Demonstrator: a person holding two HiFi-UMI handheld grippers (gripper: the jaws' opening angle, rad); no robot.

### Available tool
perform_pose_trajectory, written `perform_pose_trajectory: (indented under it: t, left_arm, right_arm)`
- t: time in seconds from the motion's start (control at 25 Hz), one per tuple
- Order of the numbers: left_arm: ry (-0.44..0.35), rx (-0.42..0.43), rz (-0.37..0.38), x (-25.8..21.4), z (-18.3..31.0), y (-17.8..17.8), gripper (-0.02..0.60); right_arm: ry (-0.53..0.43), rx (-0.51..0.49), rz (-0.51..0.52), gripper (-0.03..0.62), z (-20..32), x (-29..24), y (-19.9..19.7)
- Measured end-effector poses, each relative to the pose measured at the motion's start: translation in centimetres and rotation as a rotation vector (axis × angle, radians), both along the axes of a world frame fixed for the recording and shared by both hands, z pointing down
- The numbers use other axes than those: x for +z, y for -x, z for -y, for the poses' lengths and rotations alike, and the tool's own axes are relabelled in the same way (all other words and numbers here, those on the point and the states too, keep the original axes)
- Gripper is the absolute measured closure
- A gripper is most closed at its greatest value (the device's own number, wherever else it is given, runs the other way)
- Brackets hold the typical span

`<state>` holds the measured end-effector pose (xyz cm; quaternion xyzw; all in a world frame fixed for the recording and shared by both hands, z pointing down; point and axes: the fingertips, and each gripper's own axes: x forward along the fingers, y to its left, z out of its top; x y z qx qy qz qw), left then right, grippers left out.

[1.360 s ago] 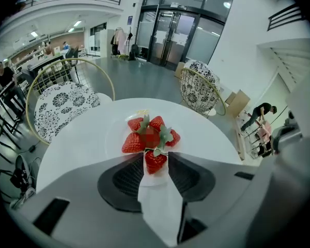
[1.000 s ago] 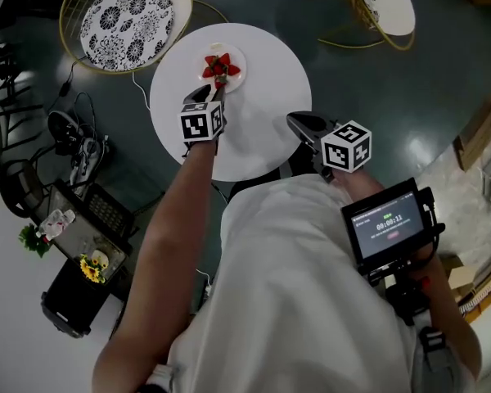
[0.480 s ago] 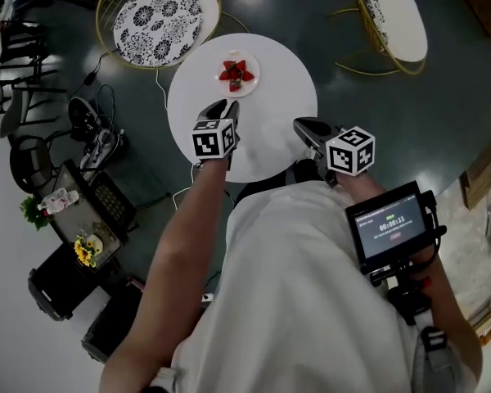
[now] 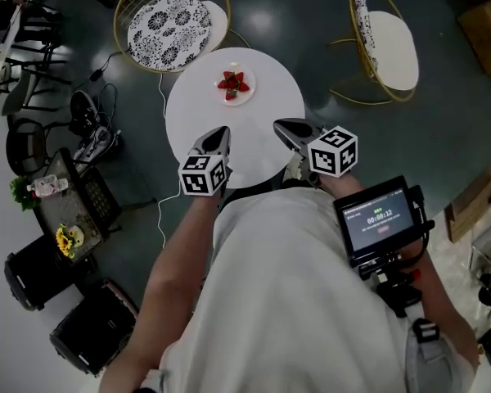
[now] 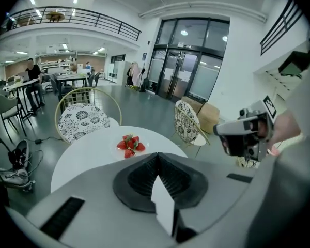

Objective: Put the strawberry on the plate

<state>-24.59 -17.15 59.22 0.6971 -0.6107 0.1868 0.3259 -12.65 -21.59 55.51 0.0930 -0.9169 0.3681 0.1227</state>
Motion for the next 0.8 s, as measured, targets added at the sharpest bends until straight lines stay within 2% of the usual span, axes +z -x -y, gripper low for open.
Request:
perform_pose_trajectory:
  t: [0.2, 0.44, 0.8]
  left_arm:
    - [-0.06, 0.0, -0.06, -1.9, -3.9, -2.6, 0.574]
    - [-0.211, -0.011, -0.053, -7.2, -2.6, -1.5, 0.574]
    - [-0.246, 0.005, -0.036, -7.6, -4.4, -1.7, 0.574]
  right_arm:
    - [-0.062, -0.05, -0.021, 0.586, -3.0, -1.4, -1.4]
    - [-0.186, -0.108, 0.013, 0.586, -1.8, -4.5, 0.7]
    - [-0.213, -0.131, 0.042, 0.586, -2.7, -5.1, 1.2]
